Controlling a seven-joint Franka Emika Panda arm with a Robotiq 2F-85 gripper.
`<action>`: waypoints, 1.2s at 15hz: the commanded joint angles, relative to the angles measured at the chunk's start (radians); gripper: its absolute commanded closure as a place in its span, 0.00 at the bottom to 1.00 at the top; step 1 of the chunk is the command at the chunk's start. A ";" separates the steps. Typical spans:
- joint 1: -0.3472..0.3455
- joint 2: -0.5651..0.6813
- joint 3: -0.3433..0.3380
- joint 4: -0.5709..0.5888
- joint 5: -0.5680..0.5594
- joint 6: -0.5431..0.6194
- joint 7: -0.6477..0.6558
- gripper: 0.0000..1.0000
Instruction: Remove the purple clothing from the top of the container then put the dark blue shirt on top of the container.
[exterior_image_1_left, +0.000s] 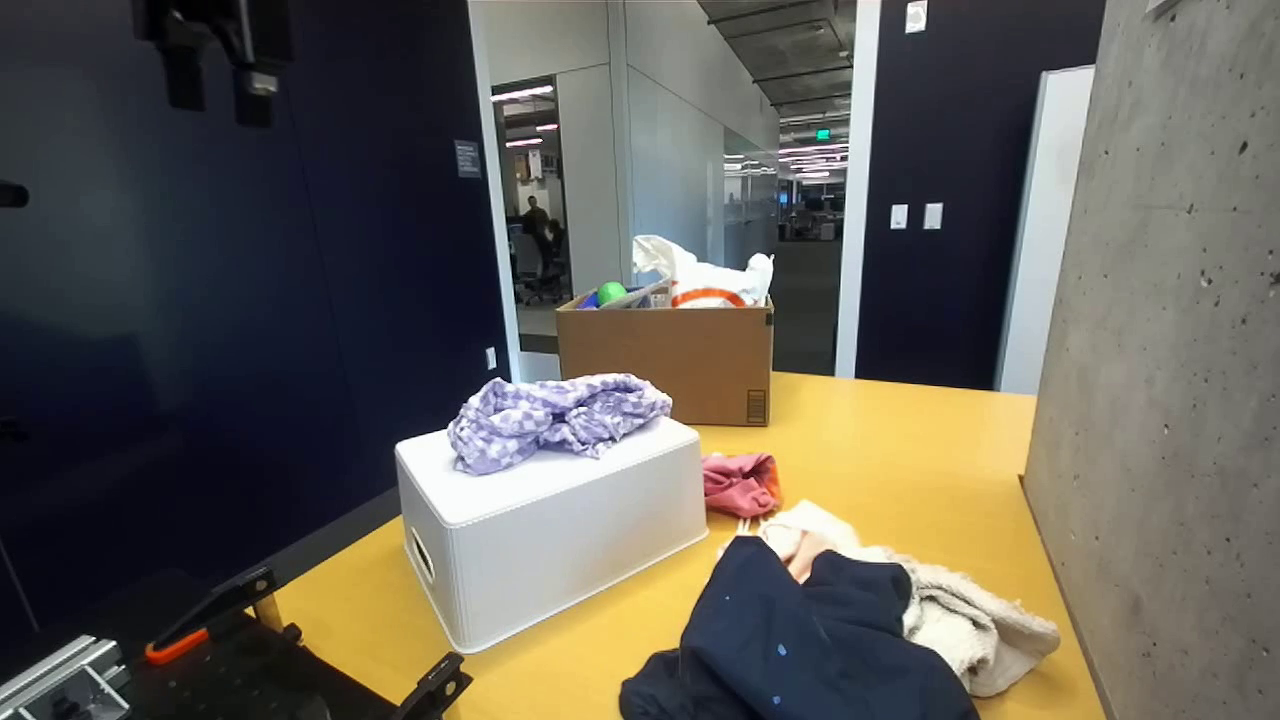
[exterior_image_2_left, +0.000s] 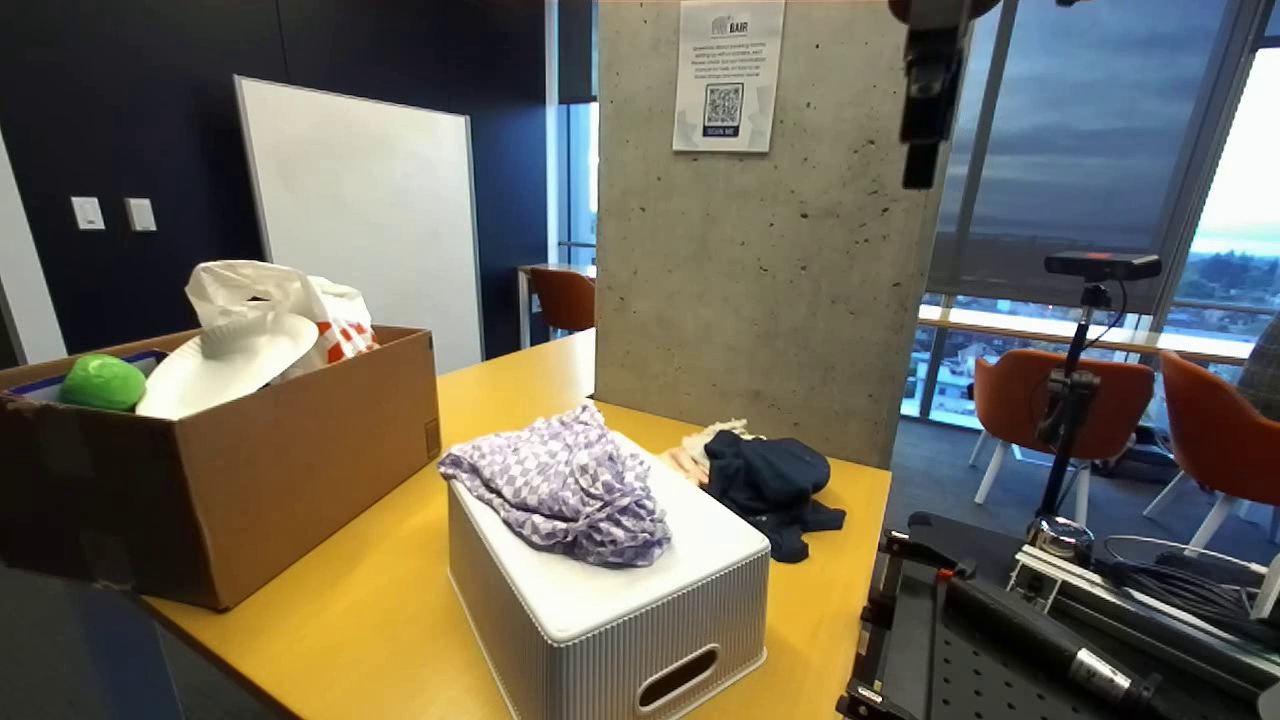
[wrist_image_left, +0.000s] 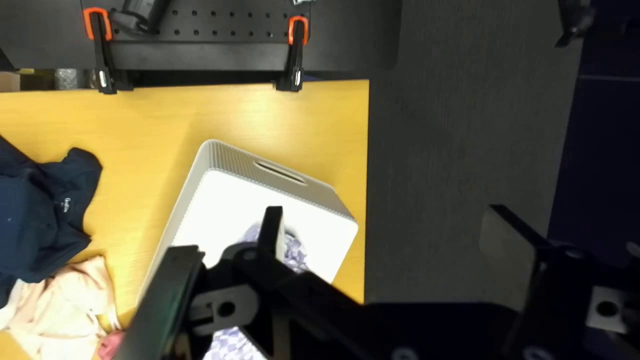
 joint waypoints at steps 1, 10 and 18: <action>-0.045 0.183 -0.027 0.004 -0.003 0.181 -0.049 0.00; -0.081 0.667 -0.025 0.020 0.083 0.627 -0.270 0.00; -0.079 0.964 0.102 0.145 0.023 0.958 -0.273 0.00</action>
